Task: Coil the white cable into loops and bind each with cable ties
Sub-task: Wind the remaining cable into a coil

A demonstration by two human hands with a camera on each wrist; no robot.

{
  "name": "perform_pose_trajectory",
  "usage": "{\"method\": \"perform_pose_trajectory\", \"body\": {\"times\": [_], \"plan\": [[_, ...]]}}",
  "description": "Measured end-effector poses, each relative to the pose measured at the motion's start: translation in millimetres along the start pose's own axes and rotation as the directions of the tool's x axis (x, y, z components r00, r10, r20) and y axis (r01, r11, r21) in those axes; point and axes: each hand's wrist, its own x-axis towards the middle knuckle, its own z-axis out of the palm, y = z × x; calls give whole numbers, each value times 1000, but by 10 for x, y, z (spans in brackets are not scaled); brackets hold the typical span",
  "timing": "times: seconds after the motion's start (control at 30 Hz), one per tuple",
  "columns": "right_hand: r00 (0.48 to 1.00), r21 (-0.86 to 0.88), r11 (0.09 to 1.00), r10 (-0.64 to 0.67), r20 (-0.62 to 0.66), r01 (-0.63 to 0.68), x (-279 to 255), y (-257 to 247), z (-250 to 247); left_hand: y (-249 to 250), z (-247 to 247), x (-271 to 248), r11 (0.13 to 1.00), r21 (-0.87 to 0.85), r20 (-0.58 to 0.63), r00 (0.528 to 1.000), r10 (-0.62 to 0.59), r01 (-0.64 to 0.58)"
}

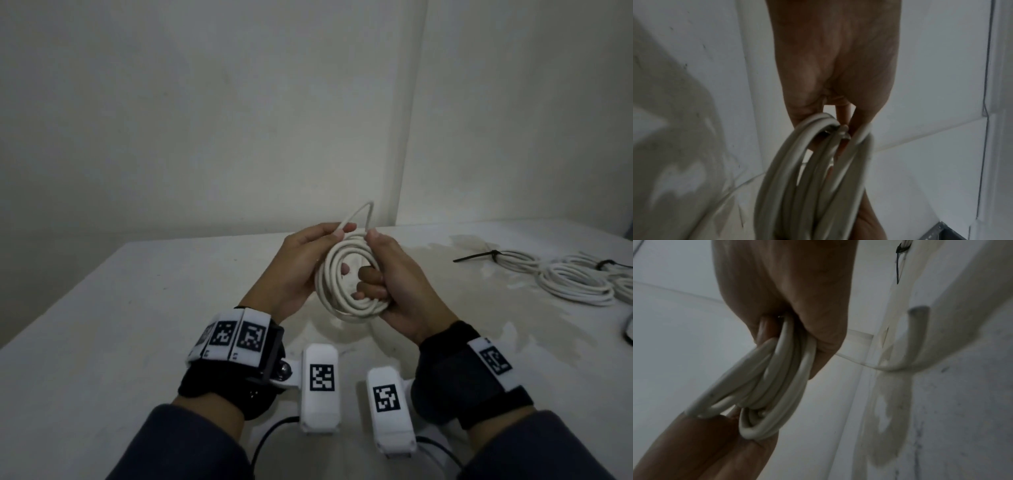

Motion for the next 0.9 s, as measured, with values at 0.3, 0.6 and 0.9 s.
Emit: {"method": "perform_pose_trajectory", "body": {"times": [0.3,0.6,0.9], "plan": [[979,-139,969,-204,17,204,-9,68,29,-13,-43,22,989,-34,57,988,-143,146],[971,-180,955,-233,46,238,-7,82,0,-17,-15,-4,982,-150,52,993,-110,117],[935,-322,881,-352,46,348,-58,54,26,4,14,13,991,86,-28,994,-104,106]]}}
